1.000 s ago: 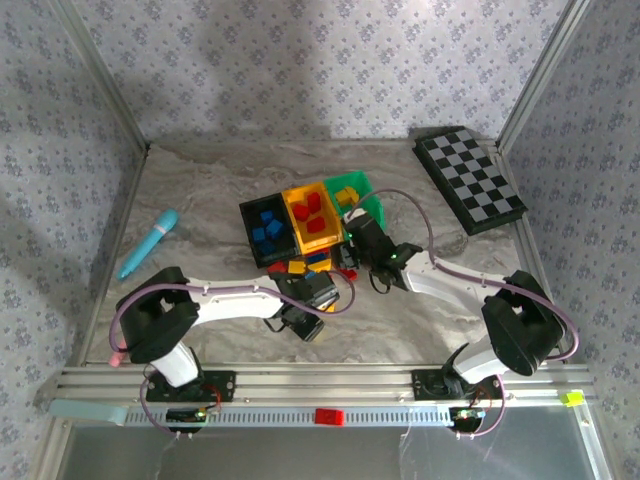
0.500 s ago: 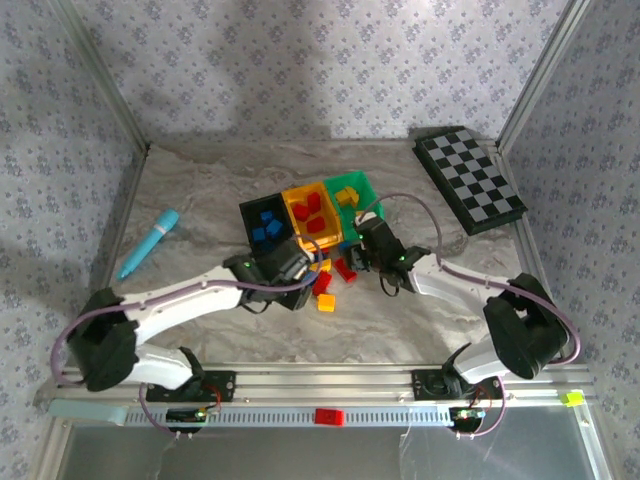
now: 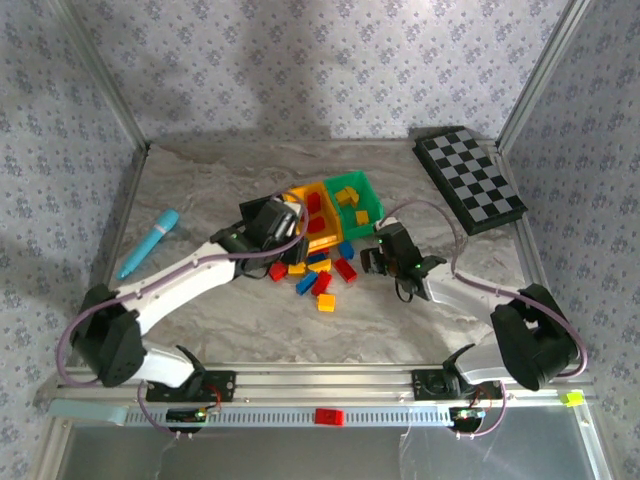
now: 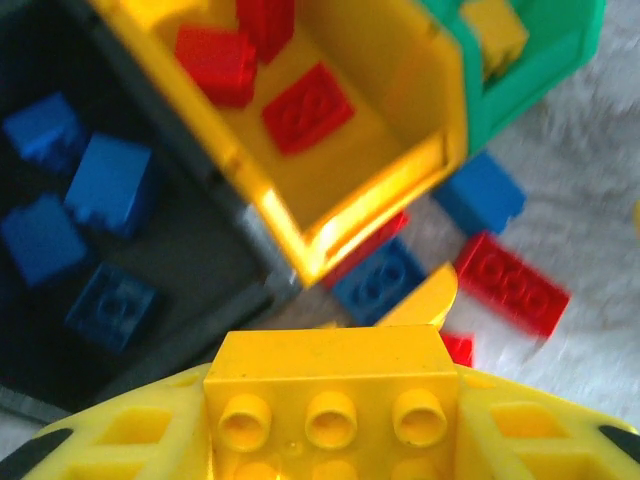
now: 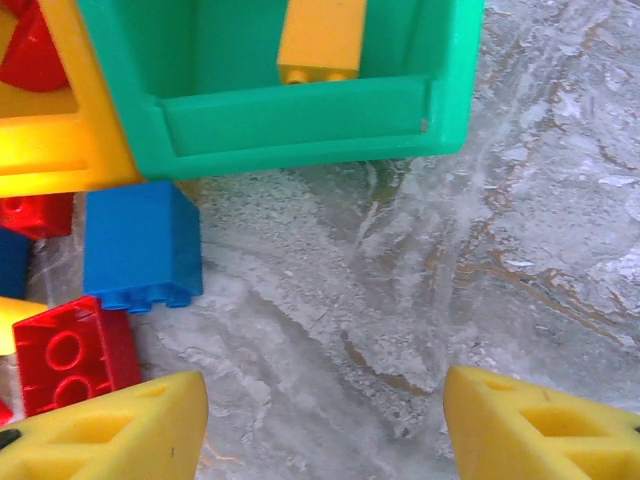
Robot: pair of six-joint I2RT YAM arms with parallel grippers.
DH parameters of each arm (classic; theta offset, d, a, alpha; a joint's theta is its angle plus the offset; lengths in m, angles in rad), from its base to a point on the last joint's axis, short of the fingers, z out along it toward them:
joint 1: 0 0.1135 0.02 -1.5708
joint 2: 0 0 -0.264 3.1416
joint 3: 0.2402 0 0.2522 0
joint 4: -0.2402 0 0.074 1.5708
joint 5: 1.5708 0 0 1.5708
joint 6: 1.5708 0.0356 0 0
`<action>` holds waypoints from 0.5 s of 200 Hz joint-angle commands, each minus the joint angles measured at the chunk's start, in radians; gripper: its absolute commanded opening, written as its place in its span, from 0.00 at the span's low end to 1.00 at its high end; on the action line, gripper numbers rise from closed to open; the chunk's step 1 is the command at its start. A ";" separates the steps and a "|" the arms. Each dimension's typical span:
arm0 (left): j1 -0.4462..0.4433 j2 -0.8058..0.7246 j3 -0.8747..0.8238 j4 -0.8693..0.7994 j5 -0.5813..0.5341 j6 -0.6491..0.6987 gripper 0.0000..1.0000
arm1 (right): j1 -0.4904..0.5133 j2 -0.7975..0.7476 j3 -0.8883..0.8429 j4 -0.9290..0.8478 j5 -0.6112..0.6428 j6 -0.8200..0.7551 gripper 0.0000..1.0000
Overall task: Sort the legos into containers by color
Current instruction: Place the lego in the container.
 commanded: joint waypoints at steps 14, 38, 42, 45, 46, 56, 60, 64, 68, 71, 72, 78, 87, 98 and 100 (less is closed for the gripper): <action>0.010 0.236 0.288 0.004 0.006 0.043 0.47 | -0.020 -0.063 -0.025 0.026 0.003 0.023 0.66; 0.011 0.403 0.505 -0.047 0.039 0.077 0.47 | -0.023 -0.092 -0.034 0.017 0.002 0.029 0.66; 0.010 0.430 0.537 -0.057 0.044 0.084 0.47 | -0.023 -0.097 -0.037 0.019 0.004 0.029 0.66; 0.012 0.449 0.563 -0.064 0.044 0.092 0.47 | -0.023 -0.101 -0.040 0.022 0.006 0.029 0.66; 0.012 0.457 0.573 -0.068 0.044 0.094 0.48 | -0.024 -0.103 -0.041 0.022 0.007 0.029 0.66; 0.012 0.529 0.675 -0.112 0.039 0.115 0.48 | -0.026 -0.111 -0.049 0.026 0.019 0.027 0.66; 0.015 0.557 0.715 -0.130 0.037 0.118 0.48 | -0.027 -0.113 -0.051 0.027 0.025 0.026 0.66; 0.015 0.587 0.752 -0.145 0.037 0.126 0.48 | -0.029 -0.112 -0.051 0.028 0.029 0.025 0.66; 0.016 0.613 0.786 -0.156 0.037 0.131 0.49 | -0.032 -0.112 -0.053 0.029 0.031 0.026 0.66; 0.017 0.633 0.811 -0.162 0.037 0.136 0.49 | -0.034 -0.109 -0.054 0.029 0.031 0.026 0.66; 0.018 0.640 0.819 -0.165 0.037 0.137 0.49 | -0.035 -0.108 -0.053 0.029 0.031 0.026 0.66; 0.020 0.678 0.856 -0.174 0.040 0.141 0.49 | -0.038 -0.105 -0.055 0.031 0.027 0.028 0.66; 0.023 0.733 0.947 -0.191 0.050 0.144 0.49 | -0.043 -0.098 -0.056 0.034 0.020 0.028 0.66; 0.029 0.797 1.032 -0.219 0.061 0.141 0.50 | -0.046 -0.091 -0.055 0.038 0.016 0.028 0.66; 0.031 0.806 1.052 -0.222 0.063 0.140 0.51 | -0.046 -0.088 -0.053 0.039 0.016 0.028 0.66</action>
